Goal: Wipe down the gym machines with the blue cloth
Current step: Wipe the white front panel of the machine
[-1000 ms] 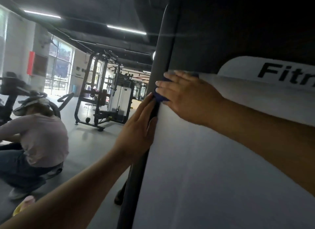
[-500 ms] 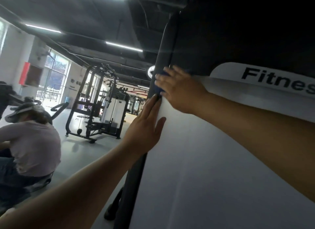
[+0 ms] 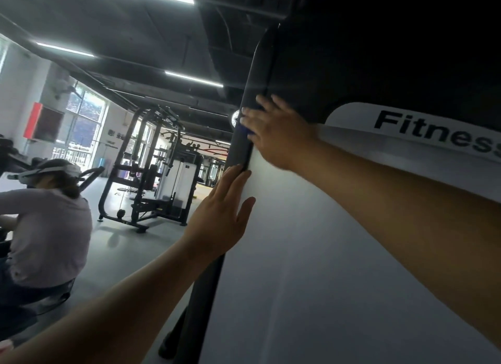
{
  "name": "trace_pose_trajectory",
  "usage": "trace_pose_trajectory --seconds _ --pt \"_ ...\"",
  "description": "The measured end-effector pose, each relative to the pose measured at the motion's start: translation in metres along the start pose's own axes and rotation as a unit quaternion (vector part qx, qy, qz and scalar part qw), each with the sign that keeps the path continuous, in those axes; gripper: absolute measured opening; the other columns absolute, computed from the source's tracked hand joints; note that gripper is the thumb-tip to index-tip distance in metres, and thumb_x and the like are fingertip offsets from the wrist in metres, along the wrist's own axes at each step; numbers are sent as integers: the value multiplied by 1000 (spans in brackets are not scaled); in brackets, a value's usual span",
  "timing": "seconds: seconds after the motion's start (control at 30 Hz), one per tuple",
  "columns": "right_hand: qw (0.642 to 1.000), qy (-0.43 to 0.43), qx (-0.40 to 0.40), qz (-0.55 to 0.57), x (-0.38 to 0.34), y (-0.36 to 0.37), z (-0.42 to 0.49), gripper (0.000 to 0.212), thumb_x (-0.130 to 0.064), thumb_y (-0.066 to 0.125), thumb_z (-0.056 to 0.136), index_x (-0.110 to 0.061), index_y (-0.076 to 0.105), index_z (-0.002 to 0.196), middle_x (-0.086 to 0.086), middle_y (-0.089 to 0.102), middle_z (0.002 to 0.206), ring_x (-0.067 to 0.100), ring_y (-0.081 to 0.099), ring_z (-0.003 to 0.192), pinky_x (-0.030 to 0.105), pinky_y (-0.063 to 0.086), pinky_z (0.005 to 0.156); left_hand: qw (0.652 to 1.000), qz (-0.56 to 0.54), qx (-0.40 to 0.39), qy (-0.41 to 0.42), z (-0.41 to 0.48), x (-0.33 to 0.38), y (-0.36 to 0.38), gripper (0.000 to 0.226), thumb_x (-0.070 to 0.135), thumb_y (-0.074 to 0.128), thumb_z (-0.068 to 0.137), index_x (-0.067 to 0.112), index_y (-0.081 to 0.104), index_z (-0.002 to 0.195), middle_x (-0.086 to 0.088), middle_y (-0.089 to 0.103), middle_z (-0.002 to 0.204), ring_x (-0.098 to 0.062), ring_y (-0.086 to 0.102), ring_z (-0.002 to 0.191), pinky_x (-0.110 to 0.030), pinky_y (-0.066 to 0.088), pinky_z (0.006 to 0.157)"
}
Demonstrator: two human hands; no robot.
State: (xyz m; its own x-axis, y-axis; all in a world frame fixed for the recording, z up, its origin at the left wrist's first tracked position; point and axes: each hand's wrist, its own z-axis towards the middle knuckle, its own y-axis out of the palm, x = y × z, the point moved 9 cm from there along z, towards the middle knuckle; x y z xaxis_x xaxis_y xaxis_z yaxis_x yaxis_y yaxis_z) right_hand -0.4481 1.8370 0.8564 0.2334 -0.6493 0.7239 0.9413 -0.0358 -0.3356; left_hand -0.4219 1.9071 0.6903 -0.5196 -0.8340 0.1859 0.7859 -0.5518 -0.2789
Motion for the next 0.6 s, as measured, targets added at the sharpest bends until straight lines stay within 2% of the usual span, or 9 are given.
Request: trace_pose_trajectory --seconds 0.1,0.13,0.2,0.27,0.33,0.4,0.43,0.53,0.6 --pt "993 -101 -67 10 -30 27 -31 52 -46 39 116 -31 39 166 -2 32 176 30 22 165 52 19 135 1000 -14 -9 16 1 5 -1 61 48 46 115 23 31 169 6 25 176 -19 44 154 -44 51 117" --pt "992 -104 -64 15 -22 26 -36 53 -48 38 116 -33 38 166 -3 32 176 30 23 165 52 22 134 1000 -6 -16 21 0 6 0 62 50 45 115 24 30 169 7 24 177 -19 41 156 -47 50 119" --pt "998 -46 -22 24 15 9 -36 54 -46 36 116 -29 37 168 -1 32 176 30 22 165 53 22 134 1000 7 -20 11 -1 5 2 64 53 44 115 25 28 169 8 19 179 -20 33 162 -46 44 123" --pt "999 11 28 13 33 -4 -47 54 -40 37 117 -22 37 168 3 34 175 32 23 165 51 18 135 1000 -7 -5 -11 1 4 0 63 53 45 115 24 29 168 9 18 179 -20 36 160 -39 42 122" --pt "998 -46 37 1 8 -2 -71 56 -40 45 115 -20 40 166 5 40 172 33 32 162 48 19 133 1000 -19 -3 -7 6 9 -1 62 51 46 115 27 27 169 11 17 180 -19 36 160 -44 44 123" --pt "993 -117 23 -3 -9 5 -90 56 -42 59 110 -22 49 161 6 51 165 33 46 154 42 23 126 1000 -23 -11 11 11 16 2 64 50 46 115 30 22 171 13 12 181 -19 28 165 -53 44 125" --pt "992 -117 34 -10 0 0 -91 54 -41 59 110 -21 51 160 6 53 164 33 48 153 41 23 124 1000 -17 -15 10 12 18 4 67 51 45 115 30 19 173 14 9 182 -18 21 167 -54 40 127" --pt "998 11 55 -8 56 -18 -86 52 -38 40 117 -19 43 165 4 41 172 31 29 163 47 15 134 1000 -2 -10 3 19 30 7 72 55 40 115 30 7 175 14 1 183 -12 7 169 -45 23 134" --pt "998 19 67 -9 54 -14 -99 54 -39 38 118 -16 39 166 6 38 174 31 25 164 48 15 136 1000 -1 -12 9 25 43 11 72 55 37 116 33 4 175 16 -3 183 -9 -3 169 -41 14 134"
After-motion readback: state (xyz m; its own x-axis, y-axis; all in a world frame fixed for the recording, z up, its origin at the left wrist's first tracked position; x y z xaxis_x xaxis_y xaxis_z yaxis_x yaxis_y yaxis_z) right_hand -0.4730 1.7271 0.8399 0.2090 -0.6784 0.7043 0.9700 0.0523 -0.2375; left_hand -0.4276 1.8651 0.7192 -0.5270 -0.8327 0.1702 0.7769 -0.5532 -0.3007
